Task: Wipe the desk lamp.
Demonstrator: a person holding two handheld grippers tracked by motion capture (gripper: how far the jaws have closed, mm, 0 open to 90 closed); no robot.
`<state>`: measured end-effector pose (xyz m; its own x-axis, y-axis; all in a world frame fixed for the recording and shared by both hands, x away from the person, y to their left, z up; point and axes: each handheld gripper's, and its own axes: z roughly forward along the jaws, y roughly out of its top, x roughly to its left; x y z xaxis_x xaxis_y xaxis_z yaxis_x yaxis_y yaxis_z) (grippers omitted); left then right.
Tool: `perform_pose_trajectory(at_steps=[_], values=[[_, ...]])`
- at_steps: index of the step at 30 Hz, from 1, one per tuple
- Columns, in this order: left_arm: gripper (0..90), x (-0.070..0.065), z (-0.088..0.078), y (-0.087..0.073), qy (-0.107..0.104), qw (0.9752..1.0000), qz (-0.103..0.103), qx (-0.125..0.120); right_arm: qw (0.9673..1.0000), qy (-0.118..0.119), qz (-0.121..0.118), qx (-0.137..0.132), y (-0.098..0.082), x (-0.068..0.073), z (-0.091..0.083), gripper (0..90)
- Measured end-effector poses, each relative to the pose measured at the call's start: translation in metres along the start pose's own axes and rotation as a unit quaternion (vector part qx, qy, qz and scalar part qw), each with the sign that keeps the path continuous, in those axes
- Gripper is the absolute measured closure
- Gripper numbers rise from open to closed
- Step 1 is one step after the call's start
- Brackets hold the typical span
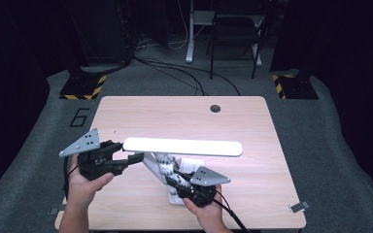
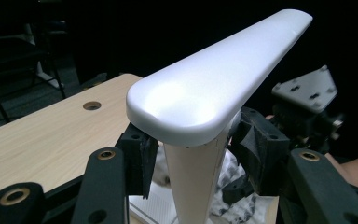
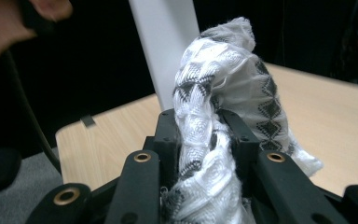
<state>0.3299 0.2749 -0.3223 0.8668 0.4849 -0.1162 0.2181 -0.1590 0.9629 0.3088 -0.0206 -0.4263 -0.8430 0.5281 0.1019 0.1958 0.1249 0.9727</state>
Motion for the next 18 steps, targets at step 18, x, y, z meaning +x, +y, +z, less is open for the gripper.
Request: perform_pose_trajectory(at_steps=[18], values=[[51.4, -0.002, 0.001, 0.001, 0.005, 0.9999, 0.006, 0.006, 0.9967, 0.02, -0.044, -0.065, 0.062, 0.02, 0.007, 70.3]])
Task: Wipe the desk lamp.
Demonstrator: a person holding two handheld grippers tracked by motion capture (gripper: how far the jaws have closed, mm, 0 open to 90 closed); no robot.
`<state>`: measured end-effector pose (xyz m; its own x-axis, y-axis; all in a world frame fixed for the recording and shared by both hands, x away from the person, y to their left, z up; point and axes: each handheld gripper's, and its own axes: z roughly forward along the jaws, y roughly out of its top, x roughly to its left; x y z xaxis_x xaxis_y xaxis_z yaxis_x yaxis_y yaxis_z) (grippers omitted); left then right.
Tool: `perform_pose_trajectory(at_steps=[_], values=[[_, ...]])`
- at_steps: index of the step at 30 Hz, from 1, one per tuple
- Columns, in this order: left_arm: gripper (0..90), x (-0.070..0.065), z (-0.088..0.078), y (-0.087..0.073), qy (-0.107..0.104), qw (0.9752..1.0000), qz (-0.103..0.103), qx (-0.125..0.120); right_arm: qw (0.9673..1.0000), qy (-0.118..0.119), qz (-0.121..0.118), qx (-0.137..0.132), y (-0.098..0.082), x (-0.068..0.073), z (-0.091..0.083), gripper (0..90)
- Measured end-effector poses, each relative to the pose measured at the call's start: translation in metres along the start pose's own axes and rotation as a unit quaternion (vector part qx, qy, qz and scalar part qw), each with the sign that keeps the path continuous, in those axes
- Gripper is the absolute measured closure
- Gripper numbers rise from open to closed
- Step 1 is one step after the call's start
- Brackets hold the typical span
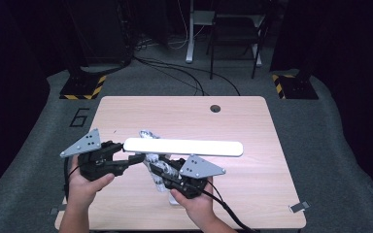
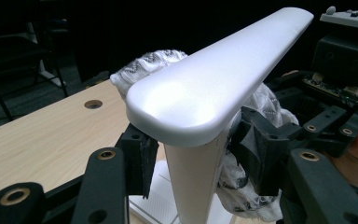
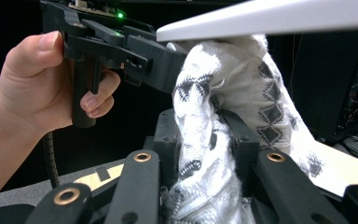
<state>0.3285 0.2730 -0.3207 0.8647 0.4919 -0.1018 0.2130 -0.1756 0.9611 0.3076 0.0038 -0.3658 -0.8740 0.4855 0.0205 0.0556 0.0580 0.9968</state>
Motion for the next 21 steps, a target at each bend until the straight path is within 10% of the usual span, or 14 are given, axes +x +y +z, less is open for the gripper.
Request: perform_pose_trajectory(at_steps=[10, 21], values=[[51.5, -0.001, 0.0, 0.001, 0.003, 1.0, -0.001, 0.004, 0.9996, -0.002, 0.0, 0.028, -0.011, -0.004, 0.0, 70.4], [51.5, -0.002, 0.001, 0.001, 0.004, 1.0, -0.001, 0.002, 0.9934, -0.029, 0.046, 0.101, -0.079, -0.02, -0.012, 70.4]])
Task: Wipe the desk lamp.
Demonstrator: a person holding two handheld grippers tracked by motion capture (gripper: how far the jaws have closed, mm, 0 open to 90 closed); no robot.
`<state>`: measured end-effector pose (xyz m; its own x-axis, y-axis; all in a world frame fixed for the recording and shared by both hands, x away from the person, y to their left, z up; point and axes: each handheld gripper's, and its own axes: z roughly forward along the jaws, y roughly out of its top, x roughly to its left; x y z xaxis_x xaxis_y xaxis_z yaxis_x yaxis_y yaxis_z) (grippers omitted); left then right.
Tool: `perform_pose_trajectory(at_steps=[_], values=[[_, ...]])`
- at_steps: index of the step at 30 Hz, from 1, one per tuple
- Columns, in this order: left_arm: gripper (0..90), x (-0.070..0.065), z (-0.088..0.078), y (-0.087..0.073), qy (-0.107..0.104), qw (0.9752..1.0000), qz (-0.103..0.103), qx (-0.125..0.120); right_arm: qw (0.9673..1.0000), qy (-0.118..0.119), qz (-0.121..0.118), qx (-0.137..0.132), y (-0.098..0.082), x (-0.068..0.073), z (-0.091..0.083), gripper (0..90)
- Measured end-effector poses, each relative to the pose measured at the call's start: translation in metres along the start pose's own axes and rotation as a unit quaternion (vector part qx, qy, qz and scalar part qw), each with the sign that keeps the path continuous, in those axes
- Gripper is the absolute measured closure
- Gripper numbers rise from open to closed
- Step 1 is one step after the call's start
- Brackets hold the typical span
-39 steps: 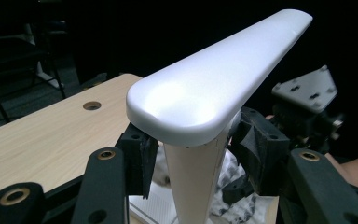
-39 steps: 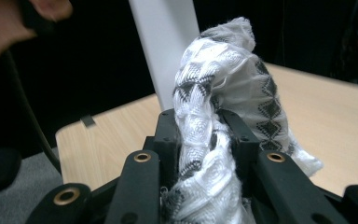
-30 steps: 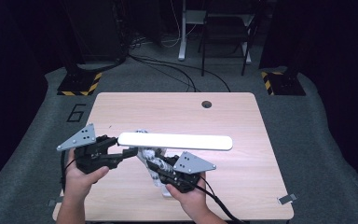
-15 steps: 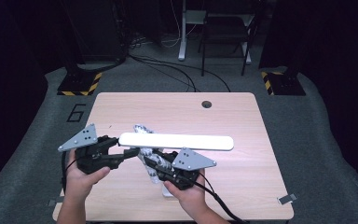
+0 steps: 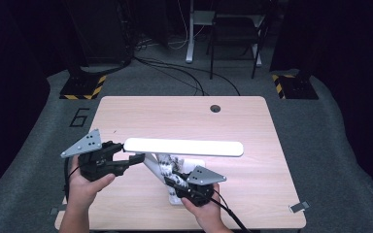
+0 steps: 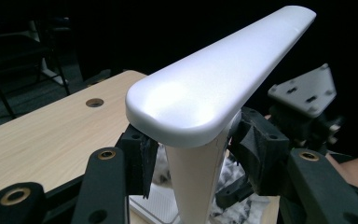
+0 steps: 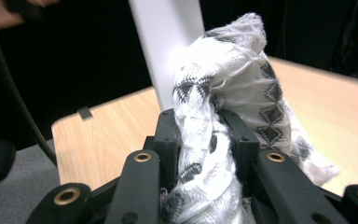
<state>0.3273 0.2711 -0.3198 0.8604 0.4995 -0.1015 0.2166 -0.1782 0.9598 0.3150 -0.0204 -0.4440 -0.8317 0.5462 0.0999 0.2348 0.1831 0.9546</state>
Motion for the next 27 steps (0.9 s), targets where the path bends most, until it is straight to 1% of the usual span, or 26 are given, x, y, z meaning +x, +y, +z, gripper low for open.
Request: perform_pose_trajectory(at_steps=[1, 4, 8, 9, 10, 11, 12, 13, 14, 16, 17, 18, 19, 21, 25, 27], values=[[51.5, 0.0, 0.0, 0.0, 0.0, 1.0, 0.0, 0.0, 1.0, -0.003, -0.002, 0.003, -0.004, -0.002, 0.001, 70.4], [51.5, 0.0, 0.0, 0.0, 0.0, 1.0, -0.001, 0.0, 0.9996, -0.01, 0.003, 0.026, -0.021, -0.007, 0.002, 70.4], [51.5, 0.0, 0.0, 0.0, -0.001, 1.0, 0.0, -0.001, 0.9986, -0.019, 0.006, 0.049, -0.034, -0.01, 0.002, 70.4], [51.5, 0.0, 0.0, 0.0, 0.0, 1.0, 0.0, 0.0, 0.9983, -0.019, 0.012, 0.054, -0.036, -0.011, 0.002, 70.4], [51.5, 0.0, 0.0, 0.0, 0.0, 1.0, 0.0, 0.001, 0.9983, -0.021, 0.008, 0.054, -0.037, -0.012, 0.002, 70.4], [51.5, 0.0, 0.0, 0.0, 0.0, 1.0, 0.001, 0.0, 0.9981, -0.021, 0.015, 0.056, -0.039, -0.012, 0.002, 70.4], [51.5, 0.0, 0.0, 0.0, 0.0, 1.0, 0.0, -0.001, 0.9981, -0.024, 0.007, 0.056, -0.039, -0.013, 0.002, 70.4], [51.5, 0.0, 0.0, 0.0, 0.0, 1.0, 0.0, 0.0, 0.9983, -0.02, 0.013, 0.054, -0.039, -0.012, 0.003, 70.5], [51.5, 0.0, 0.0, 0.0, 0.0, 1.0, 0.0, -0.001, 0.9983, -0.022, 0.009, 0.053, -0.038, -0.012, 0.002, 70.5], [51.5, 0.0, 0.0, 0.0, 0.0, 1.0, 0.001, 0.0, 0.9986, -0.021, 0.009, 0.047, -0.034, -0.011, 0.002, 70.5], [51.5, 0.0, 0.0, 0.0, 0.0, 1.0, 0.001, 0.0, 0.9988, -0.019, 0.007, 0.045, -0.033, -0.01, 0.002, 70.4], [51.5, 0.0, 0.0, 0.0, 0.0, 1.0, 0.001, 0.0, 0.9986, -0.022, 0.005, 0.047, -0.032, -0.009, 0.002, 70.4], [51.5, 0.0, 0.0, 0.0, -0.001, 1.0, 0.001, 0.0, 0.9985, -0.025, -0.004, 0.048, -0.033, -0.009, 0.003, 70.4], [51.5, 0.0, 0.0, 0.0, 0.0, 1.0, 0.001, 0.0, 0.998, -0.028, -0.003, 0.056, -0.037, -0.01, 0.004, 70.5], [51.5, 0.0, 0.0, 0.0, 0.0, 1.0, 0.002, -0.001, 0.9972, -0.033, 0.011, 0.067, -0.049, -0.015, 0.005, 70.5], [51.5, 0.0, 0.0, 0.0, 0.0, 1.0, 0.002, -0.001, 0.9968, -0.035, 0.013, 0.071, -0.054, -0.016, 0.005, 70.5]])
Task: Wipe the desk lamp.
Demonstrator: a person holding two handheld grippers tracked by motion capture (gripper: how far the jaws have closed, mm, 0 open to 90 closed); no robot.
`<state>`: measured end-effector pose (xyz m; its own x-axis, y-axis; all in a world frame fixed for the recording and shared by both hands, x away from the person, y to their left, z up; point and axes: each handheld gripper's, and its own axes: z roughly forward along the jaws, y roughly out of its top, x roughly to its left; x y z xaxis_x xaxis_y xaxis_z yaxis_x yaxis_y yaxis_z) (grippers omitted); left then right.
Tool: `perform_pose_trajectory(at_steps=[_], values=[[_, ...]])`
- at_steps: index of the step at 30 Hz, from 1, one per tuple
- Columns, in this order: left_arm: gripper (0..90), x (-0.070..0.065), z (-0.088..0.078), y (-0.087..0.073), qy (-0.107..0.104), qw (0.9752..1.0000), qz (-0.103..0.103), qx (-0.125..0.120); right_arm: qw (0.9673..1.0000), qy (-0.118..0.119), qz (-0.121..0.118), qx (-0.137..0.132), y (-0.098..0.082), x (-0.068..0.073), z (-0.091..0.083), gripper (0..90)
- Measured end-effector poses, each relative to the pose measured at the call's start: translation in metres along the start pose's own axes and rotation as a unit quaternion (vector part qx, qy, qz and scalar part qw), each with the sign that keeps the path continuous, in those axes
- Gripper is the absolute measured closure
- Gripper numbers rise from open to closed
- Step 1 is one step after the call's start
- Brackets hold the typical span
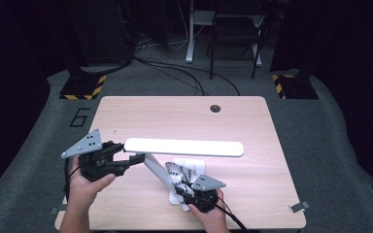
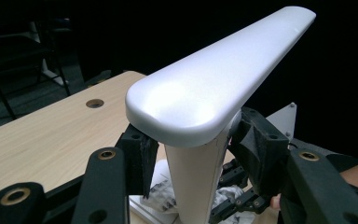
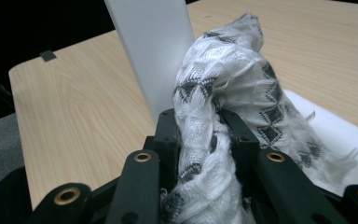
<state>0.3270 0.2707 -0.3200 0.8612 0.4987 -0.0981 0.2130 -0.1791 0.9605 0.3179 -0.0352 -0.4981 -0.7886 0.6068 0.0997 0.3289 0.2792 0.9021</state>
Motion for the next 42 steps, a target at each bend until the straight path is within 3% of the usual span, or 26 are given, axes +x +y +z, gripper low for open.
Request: perform_pose_trajectory(at_steps=[18, 22, 31, 37, 42], values=[[51.6, 0.001, 0.0, 0.0, 0.001, 1.0, -0.001, 0.001, 0.9988, -0.021, 0.008, 0.044, -0.018, -0.012, 0.004, 70.7], [51.6, 0.001, -0.001, 0.0, 0.002, 1.0, -0.001, 0.002, 0.998, -0.033, -0.001, 0.053, -0.02, -0.016, -0.004, 70.6], [51.6, 0.001, -0.001, 0.0, 0.002, 1.0, -0.001, 0.001, 0.9965, -0.06, 0.004, 0.058, -0.026, -0.024, -0.024, 70.4], [51.5, 0.0, 0.0, 0.0, 0.002, 1.0, -0.002, 0.001, 0.9984, -0.05, -0.001, 0.027, -0.012, -0.018, -0.026, 70.6], [51.6, 0.0, -0.001, 0.0, 0.002, 1.0, -0.001, 0.001, 0.9993, -0.029, -0.01, -0.019, 0.016, -0.008, -0.028, 70.6]])
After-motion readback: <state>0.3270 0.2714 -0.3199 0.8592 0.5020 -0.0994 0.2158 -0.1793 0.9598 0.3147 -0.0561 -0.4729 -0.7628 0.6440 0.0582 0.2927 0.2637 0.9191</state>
